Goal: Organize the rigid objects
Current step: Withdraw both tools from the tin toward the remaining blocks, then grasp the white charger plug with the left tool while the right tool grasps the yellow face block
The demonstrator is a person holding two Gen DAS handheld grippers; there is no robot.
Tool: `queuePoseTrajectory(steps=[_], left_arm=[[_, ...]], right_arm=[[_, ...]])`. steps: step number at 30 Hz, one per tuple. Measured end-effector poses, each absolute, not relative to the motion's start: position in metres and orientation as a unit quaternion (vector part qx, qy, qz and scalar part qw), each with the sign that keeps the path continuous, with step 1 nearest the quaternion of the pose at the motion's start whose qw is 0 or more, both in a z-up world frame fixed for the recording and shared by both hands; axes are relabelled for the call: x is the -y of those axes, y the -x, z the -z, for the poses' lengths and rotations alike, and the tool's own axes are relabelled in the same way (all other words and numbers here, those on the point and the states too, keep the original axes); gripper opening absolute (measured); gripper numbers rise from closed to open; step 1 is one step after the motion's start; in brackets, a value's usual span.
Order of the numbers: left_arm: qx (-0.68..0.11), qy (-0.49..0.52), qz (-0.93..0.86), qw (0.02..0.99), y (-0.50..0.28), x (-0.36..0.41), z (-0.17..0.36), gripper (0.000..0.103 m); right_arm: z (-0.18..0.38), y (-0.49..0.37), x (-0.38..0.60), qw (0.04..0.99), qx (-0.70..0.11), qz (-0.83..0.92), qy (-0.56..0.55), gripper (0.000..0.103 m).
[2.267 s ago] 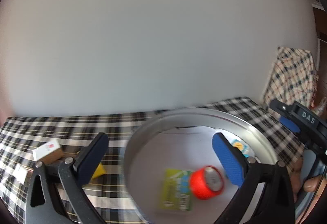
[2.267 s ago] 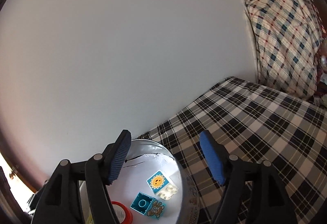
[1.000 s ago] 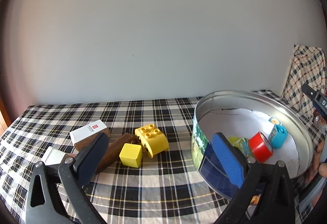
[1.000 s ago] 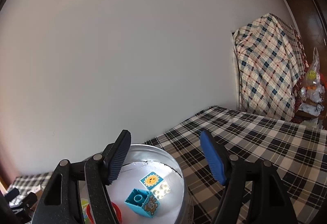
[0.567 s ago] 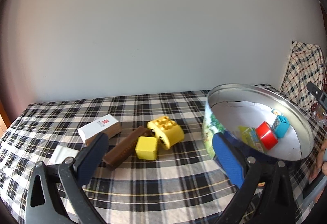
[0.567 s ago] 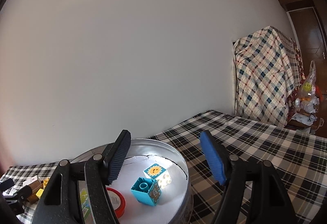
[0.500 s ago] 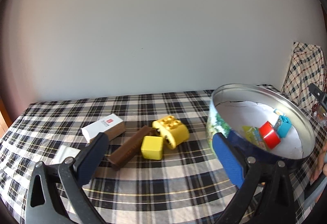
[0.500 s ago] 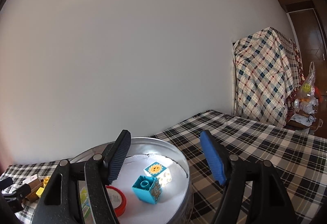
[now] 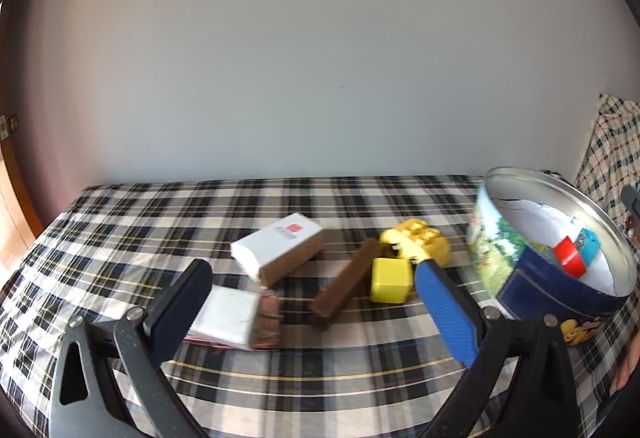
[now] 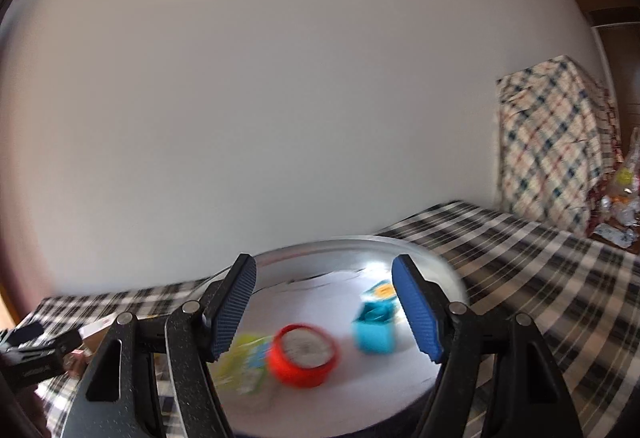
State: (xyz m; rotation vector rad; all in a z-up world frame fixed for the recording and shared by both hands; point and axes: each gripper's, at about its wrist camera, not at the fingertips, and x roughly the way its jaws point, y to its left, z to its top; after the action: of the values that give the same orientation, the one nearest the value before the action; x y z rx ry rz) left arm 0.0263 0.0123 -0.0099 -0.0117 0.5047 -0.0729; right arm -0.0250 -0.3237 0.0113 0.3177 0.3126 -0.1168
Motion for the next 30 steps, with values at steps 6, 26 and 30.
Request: queuePoseTrajectory(steps=[6, 26, 30], left_arm=[[-0.271, 0.036, 0.030, 0.961, -0.033, -0.049, 0.015, 0.103], [-0.375, 0.034, 0.035, 0.926, -0.068, -0.094, 0.042, 0.101], [-0.375, 0.038, 0.033, 0.926, -0.070, -0.104, 0.042, 0.101]], right_arm=[[-0.013, 0.017, 0.273, 0.974, -0.179, 0.004, -0.141, 0.073], [0.002, -0.043, 0.143, 0.928, -0.337, -0.123, -0.104, 0.072], [0.014, -0.060, 0.135, 0.910, -0.380, -0.125, -0.109, 0.069]])
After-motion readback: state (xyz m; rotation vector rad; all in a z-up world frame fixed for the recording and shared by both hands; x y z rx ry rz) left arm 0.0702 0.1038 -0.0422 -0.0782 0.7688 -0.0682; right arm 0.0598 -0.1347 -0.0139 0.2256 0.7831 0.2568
